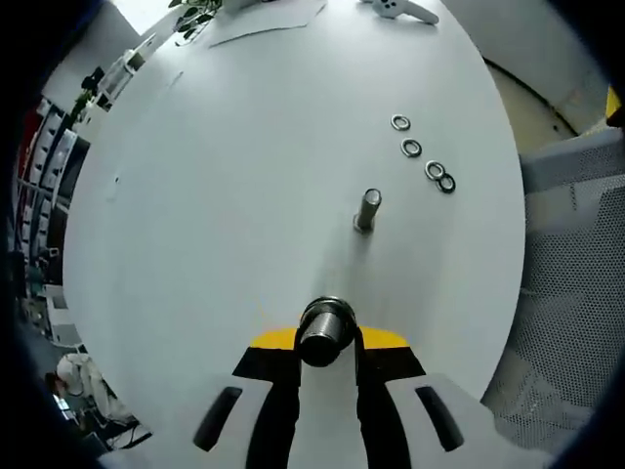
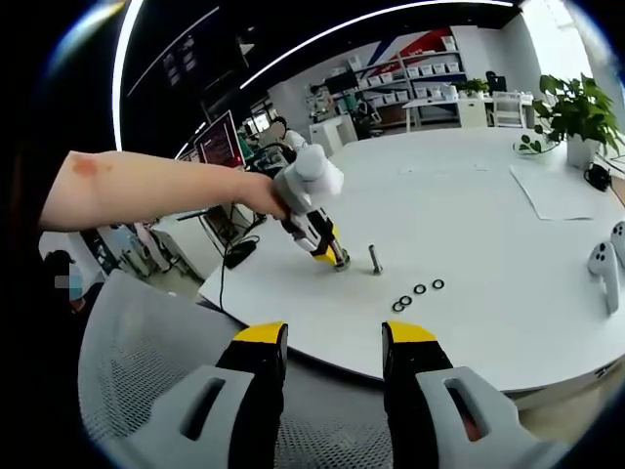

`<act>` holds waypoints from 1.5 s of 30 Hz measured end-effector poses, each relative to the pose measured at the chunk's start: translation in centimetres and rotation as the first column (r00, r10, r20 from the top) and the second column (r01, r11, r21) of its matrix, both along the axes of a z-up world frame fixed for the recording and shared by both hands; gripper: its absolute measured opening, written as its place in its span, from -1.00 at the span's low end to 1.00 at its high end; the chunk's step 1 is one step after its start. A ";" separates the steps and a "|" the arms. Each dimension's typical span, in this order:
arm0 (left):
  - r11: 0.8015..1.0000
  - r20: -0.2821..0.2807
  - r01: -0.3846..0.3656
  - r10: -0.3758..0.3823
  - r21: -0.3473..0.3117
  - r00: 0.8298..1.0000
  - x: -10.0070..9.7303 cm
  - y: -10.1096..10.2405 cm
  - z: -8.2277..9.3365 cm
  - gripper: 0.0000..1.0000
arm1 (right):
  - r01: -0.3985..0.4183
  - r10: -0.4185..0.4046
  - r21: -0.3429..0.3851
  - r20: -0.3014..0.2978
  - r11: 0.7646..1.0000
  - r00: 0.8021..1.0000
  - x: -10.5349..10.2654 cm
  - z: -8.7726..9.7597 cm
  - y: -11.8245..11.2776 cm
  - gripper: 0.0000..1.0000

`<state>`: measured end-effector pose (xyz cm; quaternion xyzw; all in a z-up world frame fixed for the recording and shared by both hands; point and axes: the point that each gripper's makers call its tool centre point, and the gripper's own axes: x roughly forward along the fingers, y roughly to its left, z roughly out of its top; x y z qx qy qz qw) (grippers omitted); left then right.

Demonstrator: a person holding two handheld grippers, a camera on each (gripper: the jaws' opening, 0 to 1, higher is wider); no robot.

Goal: Place the washer onto the threaded stud by aligning its center hole with the stud, sliding it down to the base, and recovering from edge contact or off-axis alignment until the washer reaches the visible bottom stop.

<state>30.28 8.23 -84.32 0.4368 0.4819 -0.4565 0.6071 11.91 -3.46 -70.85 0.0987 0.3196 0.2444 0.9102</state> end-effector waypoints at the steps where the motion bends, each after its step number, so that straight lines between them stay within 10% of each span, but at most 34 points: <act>1: 1.000 -0.003 -0.001 0.001 0.004 1.000 -0.1 0.1 -0.1 -0.63 | -0.001 0.001 0.000 0.000 1.000 1.000 0.0 0.0 0.0 -0.18; 30: 0.995 0.009 -0.091 0.091 -0.044 0.996 -1.4 2.6 0.2 -0.42 | -0.014 0.014 -0.001 0.000 1.000 1.000 0.0 0.0 0.1 -0.18; 45: 0.975 -0.030 -0.101 0.097 -0.195 0.995 -5.8 -0.8 2.8 -0.49 | -0.027 0.027 -0.003 0.001 1.000 1.000 -0.1 0.0 0.3 -0.17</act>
